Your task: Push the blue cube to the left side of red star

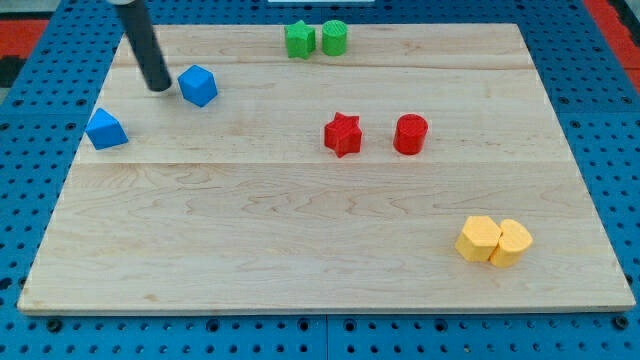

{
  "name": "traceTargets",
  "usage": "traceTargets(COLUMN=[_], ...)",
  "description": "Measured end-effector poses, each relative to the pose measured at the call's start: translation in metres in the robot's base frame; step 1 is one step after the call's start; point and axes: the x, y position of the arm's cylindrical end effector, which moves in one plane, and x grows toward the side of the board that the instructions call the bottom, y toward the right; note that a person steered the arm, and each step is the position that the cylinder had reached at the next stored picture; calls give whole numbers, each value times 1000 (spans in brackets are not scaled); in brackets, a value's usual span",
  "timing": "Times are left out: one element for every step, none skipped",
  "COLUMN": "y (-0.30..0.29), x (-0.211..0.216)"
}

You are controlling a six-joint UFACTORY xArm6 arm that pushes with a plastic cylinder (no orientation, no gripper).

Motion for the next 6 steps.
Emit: traceTargets(y=[19, 11, 61, 74, 63, 54], x=[-6, -25, -22, -12, 23, 58])
